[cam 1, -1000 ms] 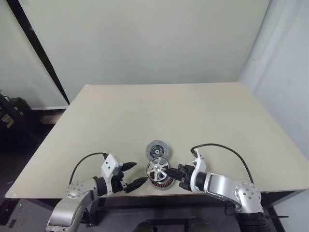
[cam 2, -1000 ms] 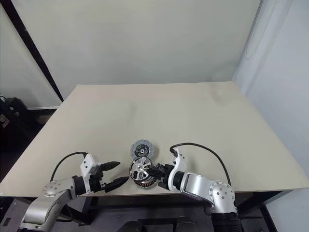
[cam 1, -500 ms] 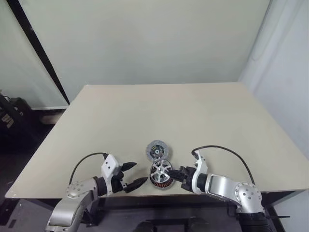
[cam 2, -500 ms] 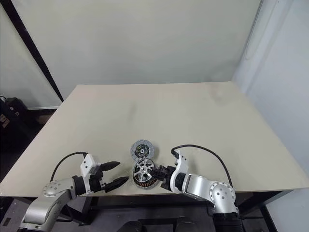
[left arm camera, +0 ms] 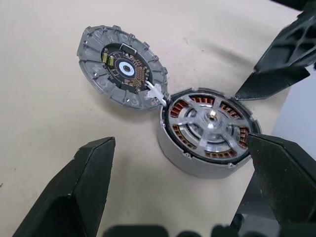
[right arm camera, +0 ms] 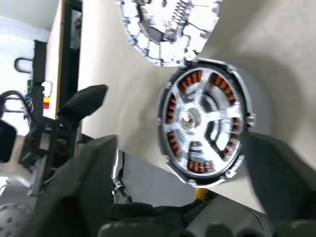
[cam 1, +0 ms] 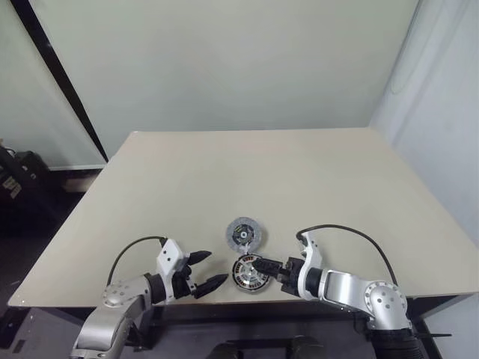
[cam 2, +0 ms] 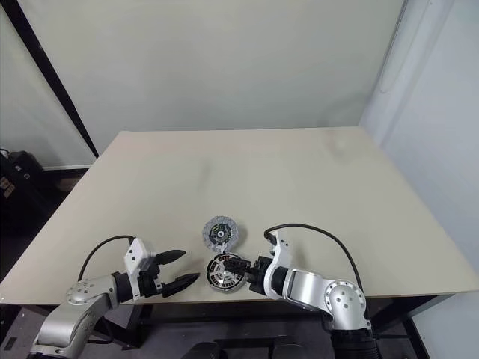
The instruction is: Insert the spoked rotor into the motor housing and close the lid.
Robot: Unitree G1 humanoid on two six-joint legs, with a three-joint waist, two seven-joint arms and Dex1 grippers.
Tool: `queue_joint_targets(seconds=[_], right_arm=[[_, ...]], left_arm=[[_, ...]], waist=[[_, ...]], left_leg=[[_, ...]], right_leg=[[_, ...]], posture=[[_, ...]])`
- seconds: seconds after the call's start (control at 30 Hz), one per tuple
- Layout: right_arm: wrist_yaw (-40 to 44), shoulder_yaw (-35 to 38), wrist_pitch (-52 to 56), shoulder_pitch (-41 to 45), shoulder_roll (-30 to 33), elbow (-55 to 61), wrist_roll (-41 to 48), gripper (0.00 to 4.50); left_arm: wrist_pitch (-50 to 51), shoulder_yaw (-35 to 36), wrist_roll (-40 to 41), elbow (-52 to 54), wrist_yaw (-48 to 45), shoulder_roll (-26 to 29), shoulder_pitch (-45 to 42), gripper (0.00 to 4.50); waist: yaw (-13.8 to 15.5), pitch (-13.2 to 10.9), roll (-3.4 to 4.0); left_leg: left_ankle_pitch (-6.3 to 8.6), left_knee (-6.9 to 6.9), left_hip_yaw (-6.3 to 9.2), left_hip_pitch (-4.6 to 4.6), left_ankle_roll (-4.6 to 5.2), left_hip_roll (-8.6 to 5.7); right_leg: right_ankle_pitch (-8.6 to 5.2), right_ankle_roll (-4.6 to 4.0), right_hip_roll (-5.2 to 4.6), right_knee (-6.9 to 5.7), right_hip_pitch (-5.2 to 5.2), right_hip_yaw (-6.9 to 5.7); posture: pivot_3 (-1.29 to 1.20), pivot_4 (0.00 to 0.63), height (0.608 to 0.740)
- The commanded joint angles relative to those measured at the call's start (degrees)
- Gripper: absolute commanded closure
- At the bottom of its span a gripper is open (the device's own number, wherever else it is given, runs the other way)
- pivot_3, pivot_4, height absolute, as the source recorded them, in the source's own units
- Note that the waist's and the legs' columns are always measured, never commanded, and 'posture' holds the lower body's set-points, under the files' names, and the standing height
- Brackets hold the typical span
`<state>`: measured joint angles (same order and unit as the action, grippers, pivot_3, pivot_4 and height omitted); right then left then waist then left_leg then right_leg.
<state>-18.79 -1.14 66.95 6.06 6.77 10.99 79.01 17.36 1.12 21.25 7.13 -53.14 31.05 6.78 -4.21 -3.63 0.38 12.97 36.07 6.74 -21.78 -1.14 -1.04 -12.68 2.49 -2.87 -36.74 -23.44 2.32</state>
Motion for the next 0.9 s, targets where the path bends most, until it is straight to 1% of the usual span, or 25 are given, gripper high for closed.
queue_joint_targets(seconds=[0.03, 0.1, 0.17, 0.23, 0.27, 0.33, 0.43, 0.57, 0.67, 0.7, 0.8, 0.9], right_arm=[[0.6, 0.1, 0.2, 1.0, 1.2, 4.4, -0.3, 0.03], [1.6, -0.2, 0.3, 1.7, 3.2, 6.8, -1.7, 0.03], [4.5, -1.4, -0.2, 2.7, 6.6, 9.9, -5.4, 0.03], [10.8, -5.5, -4.6, 3.9, 11.2, 13.7, -14.3, 0.03], [13.5, -7.2, -6.9, 4.0, 12.4, 14.8, -17.7, 0.2], [19.5, -10.8, -11.7, 3.6, 13.3, 15.6, -23.0, 0.66], [27.9, -19.4, -21.1, 3.4, 14.1, 13.8, -34.6, 1.69], [33.8, -26.8, -29.5, 3.2, 11.7, 5.9, -45.6, 3.13], [35.8, -29.5, -32.9, 3.1, 10.5, 0.1, -52.0, 4.19], [36.2, -30.0, -33.8, 3.0, 10.2, -1.5, -53.7, 4.49], [38.0, -31.2, -36.0, 2.6, 10.3, -4.6, -58.6, 4.49], [39.6, -30.5, -36.7, 1.9, 9.9, -4.6, -60.5, 4.49]], left_arm=[[-0.9, 0.1, 0.4, 0.5, -0.2, 0.1, -0.8, 0.0], [-0.9, 0.1, 0.4, 0.5, -0.2, 0.1, -0.8, 0.0], [-0.9, 0.2, 0.5, 0.6, -0.1, 0.1, -0.7, 0.0], [-0.8, 0.4, 0.5, 0.6, -0.1, 0.2, -0.7, 0.0], [-0.8, 0.5, 0.5, 0.6, -0.1, 0.3, -0.7, 0.0], [-0.8, 0.6, 0.5, 0.5, 0.0, 0.4, -0.6, 0.0], [-0.7, 0.7, 0.5, 0.4, 0.1, 0.4, -0.6, 0.0], [-0.5, 0.8, 0.4, 0.6, 0.3, 0.5, -0.5, 0.0], [-0.3, 0.9, 0.5, 1.3, 0.6, 0.6, -0.3, 0.0], [-0.3, 1.0, 0.5, 1.5, 0.7, 0.7, -0.3, 0.0], [-0.2, 1.1, 0.6, 2.1, 0.9, 0.9, -0.1, 0.0], [-0.2, 1.3, 0.7, 2.4, 1.1, 1.0, 0.2, 0.0]], waist=[[0.1, 0.0, 0.0], [0.1, 0.0, 0.0], [0.1, 0.0, 0.0], [0.2, 0.0, 0.0], [0.2, 0.0, -0.01], [0.1, 0.0, -0.08], [0.1, 0.0, -0.09], [0.2, 0.0, -0.21], [0.2, 0.0, -0.25], [0.2, 0.0, -0.25], [0.2, 0.0, -0.27], [0.2, 0.1, -0.27]], left_leg=[[0.0, 0.01, -0.01, 0.0, 0.0, 0.0], [0.0, 0.02, -0.01, -0.01, 0.0, -0.01], [0.0, 0.03, -0.01, -0.01, 0.0, -0.02], [0.0, 0.06, -0.03, -0.02, 0.0, -0.02], [0.0, 0.07, -0.03, -0.01, 0.0, -0.02], [0.0, 0.07, -0.02, 0.02, 0.0, 0.0], [0.0, 0.01, -0.03, 0.06, -0.01, 0.04], [0.01, 0.02, -0.03, 0.05, -0.01, 0.01], [0.0, 0.12, -0.02, 0.05, -0.01, -0.05], [0.01, 0.16, -0.02, 0.06, -0.01, -0.05], [0.0, 0.22, -0.03, 0.09, -0.02, -0.04], [0.01, 0.21, -0.01, 0.19, -0.03, 0.0]], right_leg=[[0.0, 0.0, 0.0, 0.0, 0.0, 0.01], [0.0, 0.0, 0.0, 0.0, 0.0, 0.02], [0.0, 0.0, -0.01, 0.0, 0.0, 0.02], [0.0, 0.0, -0.01, 0.0, 0.0, 0.02], [0.0, 0.0, -0.01, 0.0, 0.0, 0.01], [0.0, 0.0, 0.0, 0.0, 0.01, -0.03], [0.0, 0.0, 0.03, 0.0, 0.0, -0.03], [0.0, 0.0, 0.02, 0.0, 0.02, -0.02], [0.0, 0.01, -0.02, 0.0, 0.04, -0.01], [0.0, 0.01, -0.02, 0.0, 0.04, -0.01], [0.0, 0.01, -0.02, -0.02, 0.06, 0.0], [0.0, 0.01, 0.0, -0.06, 0.11, -0.03]], posture=[[0.0, 0.0, 0.74], [0.0, 0.0, 0.74], [0.0, 0.0, 0.74], [0.0, 0.0, 0.74], [0.0, 0.0, 0.74], [0.0, 0.0, 0.74], [0.0, 0.0, 0.74], [0.0, 0.0, 0.74], [0.0, 0.0, 0.74], [0.0, 0.0, 0.74], [0.0, 0.0, 0.74], [0.0, 0.0, 0.74]])
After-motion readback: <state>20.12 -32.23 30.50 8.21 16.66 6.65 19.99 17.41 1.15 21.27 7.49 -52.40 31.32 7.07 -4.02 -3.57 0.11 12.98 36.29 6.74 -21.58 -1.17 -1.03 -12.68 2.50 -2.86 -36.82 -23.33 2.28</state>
